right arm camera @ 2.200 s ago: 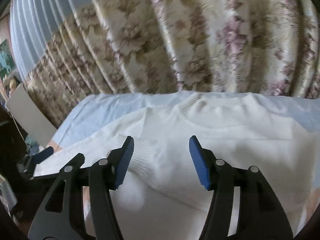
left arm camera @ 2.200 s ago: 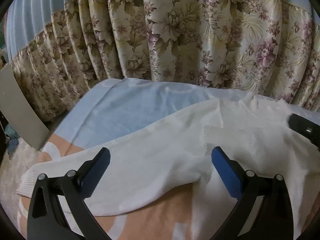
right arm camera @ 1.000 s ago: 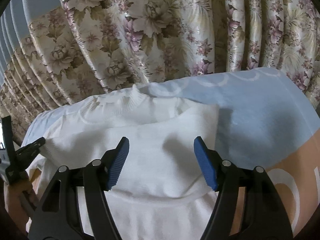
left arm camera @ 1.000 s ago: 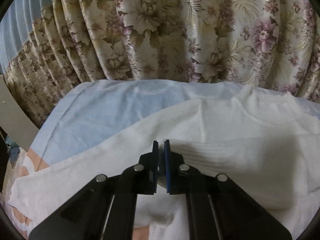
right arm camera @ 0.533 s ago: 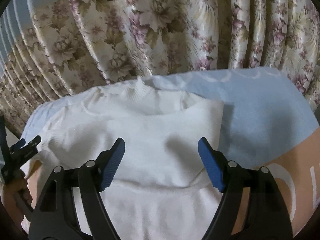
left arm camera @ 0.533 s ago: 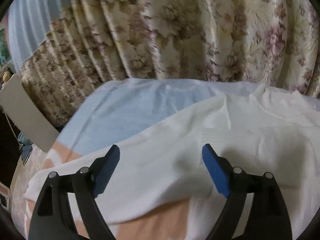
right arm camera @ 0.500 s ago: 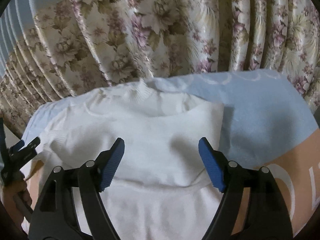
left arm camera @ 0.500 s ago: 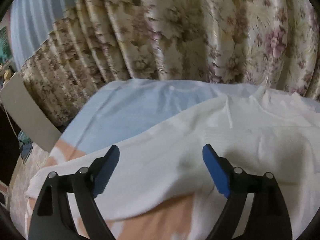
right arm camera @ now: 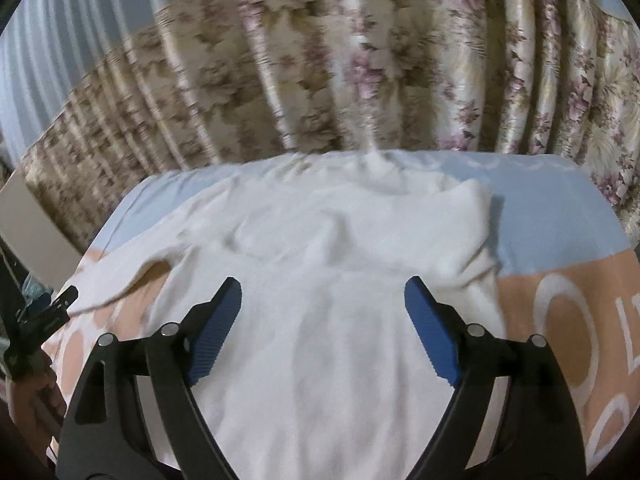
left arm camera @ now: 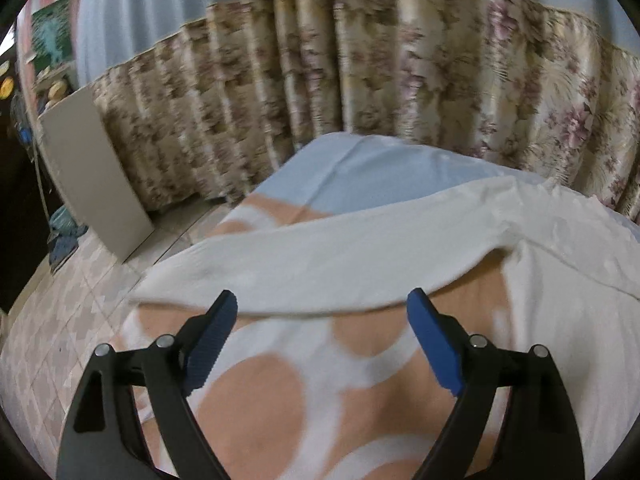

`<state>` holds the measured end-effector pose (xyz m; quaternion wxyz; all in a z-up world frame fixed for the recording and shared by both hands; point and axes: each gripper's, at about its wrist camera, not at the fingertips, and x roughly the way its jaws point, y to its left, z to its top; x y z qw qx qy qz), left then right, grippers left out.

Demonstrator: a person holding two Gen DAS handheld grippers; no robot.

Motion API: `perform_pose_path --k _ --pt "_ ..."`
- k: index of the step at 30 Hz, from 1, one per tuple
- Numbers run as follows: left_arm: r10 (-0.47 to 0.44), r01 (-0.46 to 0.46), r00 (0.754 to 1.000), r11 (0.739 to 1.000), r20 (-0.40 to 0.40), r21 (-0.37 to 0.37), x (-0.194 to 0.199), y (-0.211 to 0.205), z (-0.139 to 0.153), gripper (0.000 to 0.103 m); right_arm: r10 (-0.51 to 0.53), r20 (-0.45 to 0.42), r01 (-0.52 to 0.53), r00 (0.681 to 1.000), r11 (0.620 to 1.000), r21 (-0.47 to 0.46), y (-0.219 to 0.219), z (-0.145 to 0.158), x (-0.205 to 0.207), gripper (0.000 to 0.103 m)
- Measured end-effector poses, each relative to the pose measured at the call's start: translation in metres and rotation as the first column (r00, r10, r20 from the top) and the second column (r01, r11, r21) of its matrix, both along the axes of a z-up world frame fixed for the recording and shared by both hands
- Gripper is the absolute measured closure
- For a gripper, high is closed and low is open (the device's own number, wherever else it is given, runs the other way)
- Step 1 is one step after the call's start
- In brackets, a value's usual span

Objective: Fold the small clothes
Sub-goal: 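Carry the held sleeve with the left gripper across the sweater body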

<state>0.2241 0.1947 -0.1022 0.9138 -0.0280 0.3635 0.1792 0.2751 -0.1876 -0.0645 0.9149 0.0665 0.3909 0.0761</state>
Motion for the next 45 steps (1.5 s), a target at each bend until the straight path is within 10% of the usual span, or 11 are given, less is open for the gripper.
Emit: perform_pose_path --k 11,24,31,45 --pt "0.184 -0.184 0.983 0.980 -0.014 -0.075 -0.055 0.105 -0.020 0.015 0.121 -0.040 -0.122 0.992 0.993 -0.008 0.091 -0.018 -0.056 0.015" --pt "0.251 -0.264 0.964 0.942 -0.087 -0.208 -0.012 0.169 -0.053 0.016 0.166 -0.056 -0.168 0.985 0.984 -0.053 0.133 -0.025 -0.050 0.015" --pt "0.210 -0.210 0.977 0.958 -0.025 -0.197 -0.001 0.153 -0.046 0.091 0.163 -0.066 -0.167 0.984 0.984 -0.064 0.136 -0.031 -0.045 0.015" --pt "0.076 -0.065 0.994 0.986 0.072 -0.152 0.020 0.089 0.002 0.096 0.144 -0.060 -0.146 0.988 0.989 -0.029 0.115 -0.030 -0.041 0.014"
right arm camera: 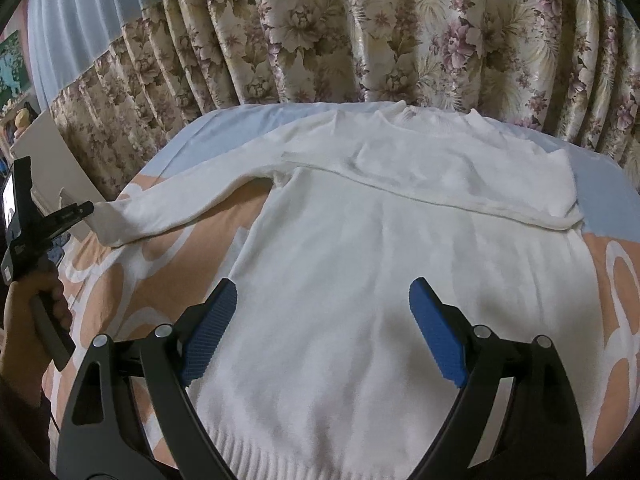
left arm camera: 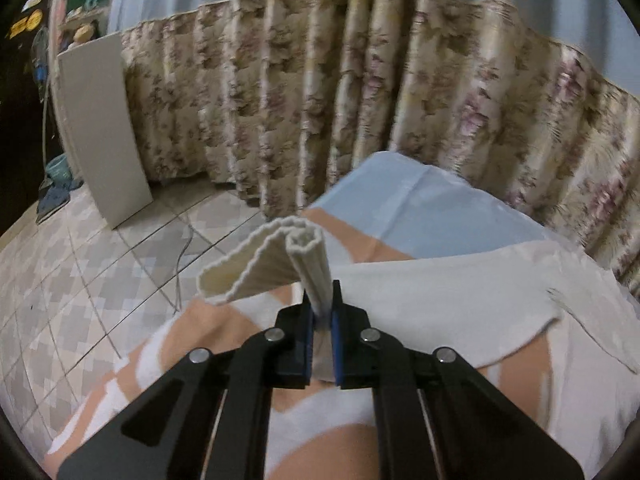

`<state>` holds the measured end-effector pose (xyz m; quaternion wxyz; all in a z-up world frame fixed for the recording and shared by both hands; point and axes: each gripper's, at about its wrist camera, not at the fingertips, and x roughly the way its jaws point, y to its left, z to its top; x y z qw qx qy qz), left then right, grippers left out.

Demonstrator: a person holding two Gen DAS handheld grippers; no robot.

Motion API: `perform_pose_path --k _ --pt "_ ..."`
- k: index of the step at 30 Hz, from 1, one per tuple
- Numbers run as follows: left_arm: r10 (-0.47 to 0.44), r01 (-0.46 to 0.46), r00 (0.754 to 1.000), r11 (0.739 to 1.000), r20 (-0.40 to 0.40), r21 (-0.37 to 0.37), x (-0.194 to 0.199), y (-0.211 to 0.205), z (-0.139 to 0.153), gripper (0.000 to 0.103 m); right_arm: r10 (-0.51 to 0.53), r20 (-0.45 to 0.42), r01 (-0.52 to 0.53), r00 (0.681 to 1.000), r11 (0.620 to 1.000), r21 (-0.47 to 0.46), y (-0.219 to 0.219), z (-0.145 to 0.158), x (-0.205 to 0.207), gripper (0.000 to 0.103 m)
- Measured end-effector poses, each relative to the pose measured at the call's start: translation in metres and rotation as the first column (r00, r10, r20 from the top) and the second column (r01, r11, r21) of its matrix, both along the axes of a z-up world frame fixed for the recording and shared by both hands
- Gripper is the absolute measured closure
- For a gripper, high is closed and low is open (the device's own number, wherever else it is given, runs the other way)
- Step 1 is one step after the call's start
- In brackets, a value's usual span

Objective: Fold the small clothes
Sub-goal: 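Carry the held sleeve with the left gripper across the sweater body, then lower the sleeve onto the body and open the left gripper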

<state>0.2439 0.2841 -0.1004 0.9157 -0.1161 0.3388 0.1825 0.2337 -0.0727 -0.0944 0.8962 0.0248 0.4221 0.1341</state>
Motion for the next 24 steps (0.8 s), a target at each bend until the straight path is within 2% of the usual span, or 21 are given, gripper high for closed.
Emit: perform_pose_path --k 12,24 --pt "-0.200 0.201 0.979 0.978 -0.025 0.061 0.055 -0.136 0.014 0.096 -0.091 0.028 0.091 0.995 0.996 0.011 -0.067 0.005 0.021 0.014" --pt "-0.369 0.373 0.927 0.923 -0.060 0.093 0.132 -0.295 0.008 0.096 -0.198 0.020 0.198 0.980 0.980 0.017 -0.161 -0.002 0.061 0.014"
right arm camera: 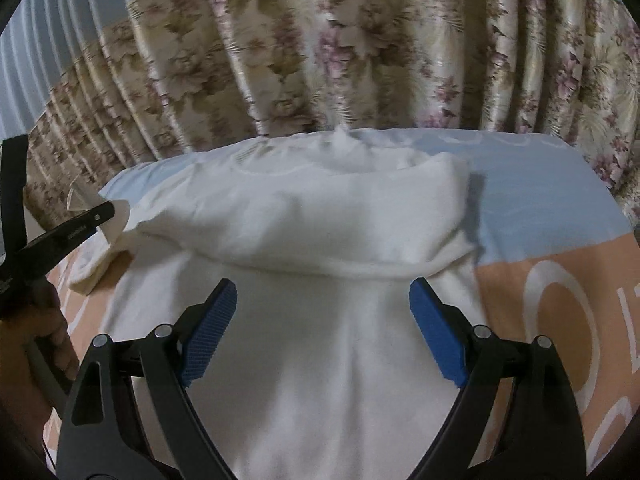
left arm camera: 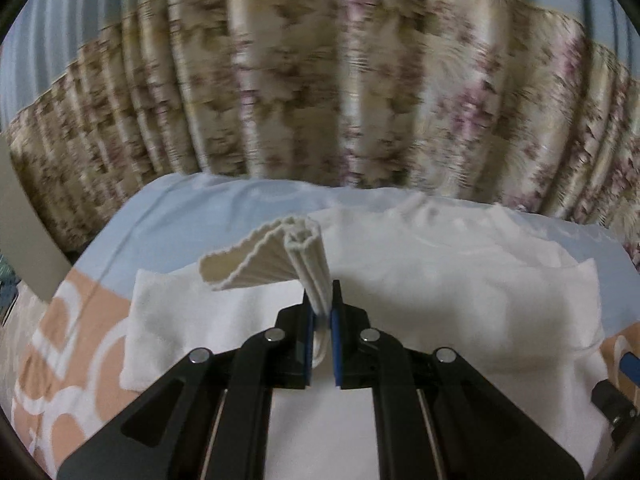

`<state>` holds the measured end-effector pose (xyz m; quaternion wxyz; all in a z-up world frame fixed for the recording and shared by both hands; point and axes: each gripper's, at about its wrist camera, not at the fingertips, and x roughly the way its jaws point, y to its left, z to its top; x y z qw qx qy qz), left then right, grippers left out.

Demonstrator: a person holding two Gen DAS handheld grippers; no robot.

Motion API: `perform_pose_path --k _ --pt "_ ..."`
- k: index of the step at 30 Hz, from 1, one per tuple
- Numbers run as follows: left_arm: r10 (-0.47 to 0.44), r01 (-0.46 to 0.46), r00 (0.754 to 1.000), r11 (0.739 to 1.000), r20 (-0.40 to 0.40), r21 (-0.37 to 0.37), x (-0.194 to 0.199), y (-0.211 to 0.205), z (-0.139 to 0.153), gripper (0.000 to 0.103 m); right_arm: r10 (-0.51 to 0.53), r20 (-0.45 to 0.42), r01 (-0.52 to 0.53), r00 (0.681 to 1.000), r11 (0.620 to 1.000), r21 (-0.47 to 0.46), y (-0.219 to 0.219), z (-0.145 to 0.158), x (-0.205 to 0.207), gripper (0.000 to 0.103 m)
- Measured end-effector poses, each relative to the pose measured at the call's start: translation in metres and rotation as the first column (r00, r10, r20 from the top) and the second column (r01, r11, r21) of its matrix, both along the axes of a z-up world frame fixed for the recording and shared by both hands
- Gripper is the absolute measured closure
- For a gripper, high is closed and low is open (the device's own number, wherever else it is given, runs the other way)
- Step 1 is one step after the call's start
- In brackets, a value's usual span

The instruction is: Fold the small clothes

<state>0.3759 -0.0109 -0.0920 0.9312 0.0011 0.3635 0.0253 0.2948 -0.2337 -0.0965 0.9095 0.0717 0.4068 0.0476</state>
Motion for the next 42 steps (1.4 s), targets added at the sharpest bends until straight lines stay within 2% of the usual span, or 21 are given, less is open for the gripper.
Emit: perform_pose_path --k 4,7,10,14,16,17,18,19,20,24,27,34,42 --pt "-0.050 0.050 0.999 0.999 -0.006 0.010 0.025 -0.045 -0.006 0.096 -0.025 -0.002 0.025 1.000 1.000 0.005 -0.027 -0.004 0.011 0.014" --pt "-0.101 0.100 0.995 0.995 -0.016 -0.018 0.035 -0.078 -0.012 0.096 -0.057 -0.004 0.057 0.998 0.998 0.011 -0.048 -0.007 0.019 0.014" --pt "-0.168 0.167 0.986 0.986 -0.022 -0.026 0.036 -0.118 -0.020 0.096 -0.094 -0.010 0.094 0.996 0.996 0.011 -0.069 -0.013 0.025 0.014" --pt "-0.219 0.218 0.974 0.975 -0.048 -0.039 0.035 -0.145 -0.035 0.094 -0.132 -0.016 0.132 0.991 0.991 0.000 -0.094 -0.017 0.030 0.014" --pt "-0.246 0.245 0.967 0.969 -0.058 -0.033 0.030 -0.150 -0.040 0.081 -0.146 -0.016 0.146 0.989 0.989 -0.001 -0.103 -0.017 0.030 0.014" --pt "-0.253 0.251 0.965 0.968 -0.065 -0.029 0.028 -0.150 -0.041 0.058 -0.151 -0.017 0.151 0.988 0.989 -0.002 -0.106 -0.017 0.031 0.014" --pt "-0.241 0.241 0.969 0.970 -0.051 -0.011 0.022 -0.146 -0.038 0.044 -0.153 -0.016 0.153 0.988 0.988 -0.002 -0.107 -0.017 0.031 0.014" --pt "-0.228 0.228 0.973 0.974 -0.026 0.002 0.016 -0.141 -0.033 0.025 -0.154 -0.014 0.154 0.988 0.988 0.000 -0.108 -0.016 0.032 0.014" --pt "-0.212 0.212 0.977 0.977 0.007 0.012 0.009 -0.134 -0.026 0.022 -0.153 -0.013 0.153 0.988 0.988 0.002 -0.107 -0.016 0.032 0.014" --pt "-0.179 0.178 0.983 0.984 0.037 0.026 -0.006 -0.100 -0.010 0.020 -0.135 -0.003 0.135 0.991 0.991 0.010 -0.096 -0.012 0.037 0.014" --pt "-0.129 0.127 0.991 0.991 0.034 0.047 -0.009 -0.067 -0.010 0.020 -0.097 0.002 0.097 0.995 0.995 0.022 -0.078 -0.011 0.046 0.014" --pt "-0.020 0.021 1.000 0.998 -0.009 0.058 -0.005 0.001 -0.028 0.019 -0.014 -0.036 0.016 0.999 0.998 0.053 -0.035 -0.028 0.094 0.014" --pt "0.019 -0.017 0.999 0.999 -0.033 0.043 -0.007 0.033 -0.046 0.020 -0.009 -0.085 0.010 0.996 1.000 0.002 -0.008 -0.053 0.128 0.014"
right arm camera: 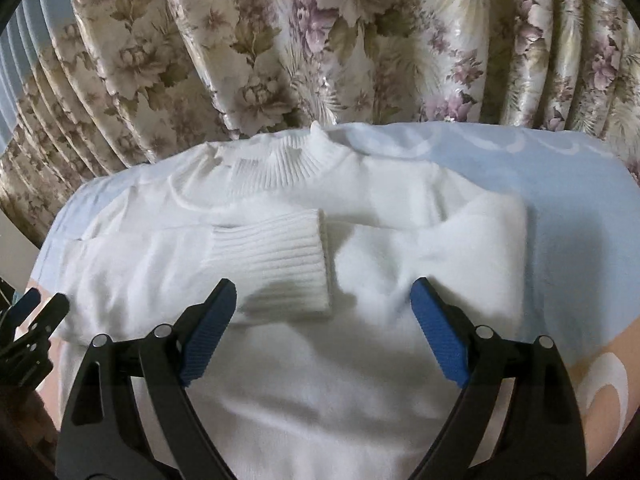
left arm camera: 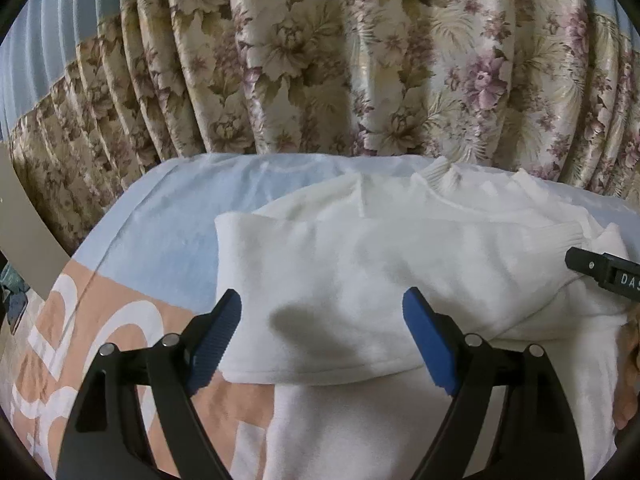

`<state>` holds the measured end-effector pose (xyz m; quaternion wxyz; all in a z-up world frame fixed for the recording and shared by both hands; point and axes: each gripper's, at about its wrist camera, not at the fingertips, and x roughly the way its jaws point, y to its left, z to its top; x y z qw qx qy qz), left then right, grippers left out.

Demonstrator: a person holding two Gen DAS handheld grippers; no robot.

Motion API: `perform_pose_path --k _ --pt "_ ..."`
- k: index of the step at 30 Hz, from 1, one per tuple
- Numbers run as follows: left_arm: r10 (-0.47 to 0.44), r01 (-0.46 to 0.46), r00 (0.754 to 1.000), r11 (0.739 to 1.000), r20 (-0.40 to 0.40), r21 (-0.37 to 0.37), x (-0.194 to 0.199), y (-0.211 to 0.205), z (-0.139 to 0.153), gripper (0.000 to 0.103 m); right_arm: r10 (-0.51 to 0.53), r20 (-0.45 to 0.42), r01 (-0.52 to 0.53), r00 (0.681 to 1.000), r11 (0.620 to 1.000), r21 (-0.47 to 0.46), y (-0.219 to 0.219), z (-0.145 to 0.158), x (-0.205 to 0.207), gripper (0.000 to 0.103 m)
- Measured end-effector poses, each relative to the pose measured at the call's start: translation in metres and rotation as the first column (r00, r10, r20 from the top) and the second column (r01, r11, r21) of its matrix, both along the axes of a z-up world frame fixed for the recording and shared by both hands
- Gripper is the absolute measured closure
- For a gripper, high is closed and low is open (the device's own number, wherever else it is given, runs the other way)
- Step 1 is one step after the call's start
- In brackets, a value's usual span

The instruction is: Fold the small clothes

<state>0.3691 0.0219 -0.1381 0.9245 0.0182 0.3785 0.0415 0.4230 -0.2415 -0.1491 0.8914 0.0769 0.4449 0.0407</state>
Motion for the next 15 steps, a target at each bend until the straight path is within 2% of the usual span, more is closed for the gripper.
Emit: perform_pose_path --k 2,4,6,7,9,11,15 --pt "0.000 0.000 1.000 1.000 -0.006 -0.008 0.001 0.002 -0.003 0.019 0.023 0.002 -0.023 1.000 1.000 0.001 0.008 0.000 0.003 0.018" --pt "0.000 0.000 1.000 1.000 -0.011 -0.013 0.001 0.003 -0.006 0.019 0.070 0.008 -0.070 0.998 0.998 0.001 0.018 0.000 0.003 0.038" --pt "0.001 -0.001 1.000 1.000 -0.014 -0.014 0.003 0.004 -0.008 0.019 0.084 0.002 -0.084 0.996 0.996 -0.003 0.022 -0.001 0.006 0.053" --pt "0.002 -0.002 1.000 1.000 -0.013 -0.016 0.003 0.004 -0.007 0.019 0.082 0.000 -0.082 0.997 0.997 0.004 0.020 -0.002 0.007 0.058" --pt "0.002 -0.002 1.000 1.000 -0.009 -0.017 0.002 0.005 -0.006 0.019 0.063 0.004 -0.063 0.998 0.998 0.007 0.011 -0.002 0.006 0.081" --pt "0.003 -0.003 1.000 1.000 -0.007 -0.016 0.003 0.005 -0.005 0.019 0.046 0.009 -0.046 0.999 0.999 0.026 0.000 0.000 0.004 0.096" --pt "0.002 -0.002 1.000 1.000 -0.004 -0.015 0.004 0.004 -0.003 0.019 0.046 0.032 -0.047 0.998 0.998 0.041 -0.013 0.008 -0.003 0.098"
